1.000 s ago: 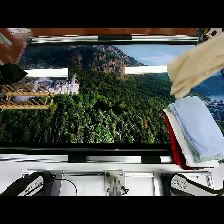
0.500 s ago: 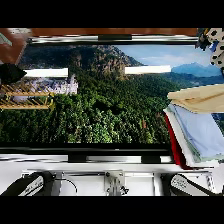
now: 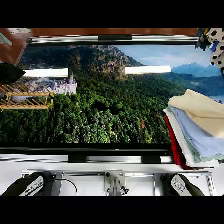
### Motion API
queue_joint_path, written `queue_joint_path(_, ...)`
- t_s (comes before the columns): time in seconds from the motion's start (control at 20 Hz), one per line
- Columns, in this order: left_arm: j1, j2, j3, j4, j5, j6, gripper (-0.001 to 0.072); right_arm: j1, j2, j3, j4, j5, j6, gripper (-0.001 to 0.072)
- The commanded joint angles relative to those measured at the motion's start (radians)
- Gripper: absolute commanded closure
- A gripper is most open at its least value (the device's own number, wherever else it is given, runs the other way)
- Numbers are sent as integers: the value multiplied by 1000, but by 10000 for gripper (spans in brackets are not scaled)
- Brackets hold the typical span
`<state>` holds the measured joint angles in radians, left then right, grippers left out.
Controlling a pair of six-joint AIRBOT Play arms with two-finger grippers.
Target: Fold the shirts.
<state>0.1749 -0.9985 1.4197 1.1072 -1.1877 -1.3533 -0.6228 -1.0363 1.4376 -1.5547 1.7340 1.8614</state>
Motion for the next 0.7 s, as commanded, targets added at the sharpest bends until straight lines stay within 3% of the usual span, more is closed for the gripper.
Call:
queue_joint_path(0.0,-1,12,0,0,0,7,671,-1,108,-255,-115,127,9,648)
queue_joint_path(0.4,-1,14,0,-7,0,7,671,-1,130,-339,-140,133,11,639)
queue_joint_path(0.45,-1,14,0,-8,0,7,671,-1,130,-339,-130,133,11,579)
queue_joint_path(0.55,-1,16,0,-8,0,7,671,-1,140,-338,-62,134,-62,17)
queue_joint_path(0.65,-1,16,0,-8,0,7,671,-1,173,-336,-44,134,-64,20)
